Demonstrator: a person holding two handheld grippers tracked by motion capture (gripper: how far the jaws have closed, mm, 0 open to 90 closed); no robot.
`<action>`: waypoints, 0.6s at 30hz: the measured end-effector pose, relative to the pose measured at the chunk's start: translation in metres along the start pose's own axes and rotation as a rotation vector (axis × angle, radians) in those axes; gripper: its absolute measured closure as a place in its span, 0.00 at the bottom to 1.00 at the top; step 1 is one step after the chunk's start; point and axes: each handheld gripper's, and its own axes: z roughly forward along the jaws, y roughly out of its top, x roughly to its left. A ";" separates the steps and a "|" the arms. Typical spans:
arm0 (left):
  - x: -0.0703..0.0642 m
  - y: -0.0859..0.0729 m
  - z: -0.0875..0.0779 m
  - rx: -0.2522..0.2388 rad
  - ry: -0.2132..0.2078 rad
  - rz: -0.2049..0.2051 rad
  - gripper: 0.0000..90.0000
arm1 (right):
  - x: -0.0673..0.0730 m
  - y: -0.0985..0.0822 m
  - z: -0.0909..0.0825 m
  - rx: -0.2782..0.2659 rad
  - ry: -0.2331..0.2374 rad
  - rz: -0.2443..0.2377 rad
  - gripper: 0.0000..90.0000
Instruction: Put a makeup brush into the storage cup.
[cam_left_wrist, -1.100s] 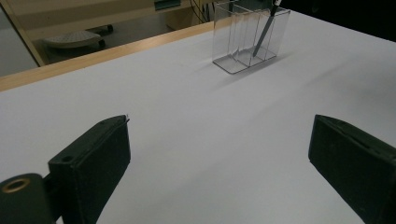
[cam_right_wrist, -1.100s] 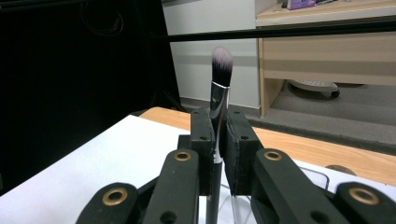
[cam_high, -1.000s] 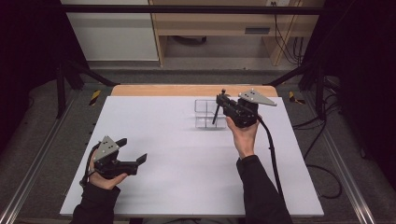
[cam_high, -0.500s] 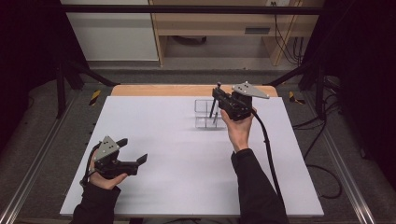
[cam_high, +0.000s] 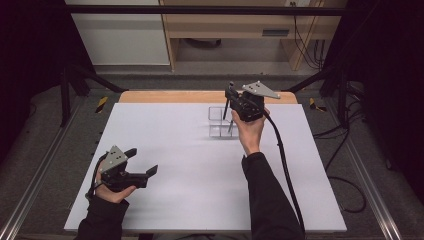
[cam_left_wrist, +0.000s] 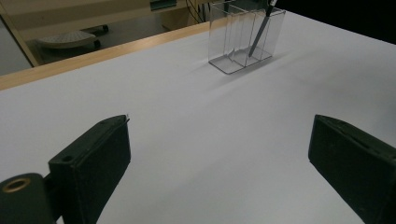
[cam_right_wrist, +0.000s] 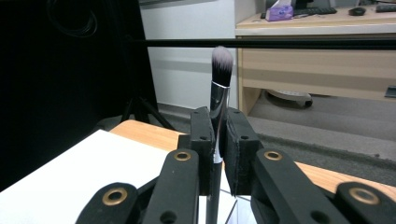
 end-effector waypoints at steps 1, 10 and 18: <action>0.000 0.000 0.000 0.001 0.000 0.000 0.06 | -0.001 0.000 0.001 -0.002 -0.004 0.004 0.93; 0.000 0.000 -0.001 -0.001 -0.001 0.002 0.06 | -0.003 -0.008 0.013 -0.005 -0.039 -0.002 0.93; 0.000 0.000 -0.001 -0.001 -0.003 0.001 0.06 | -0.008 -0.013 0.020 0.002 -0.056 0.012 0.93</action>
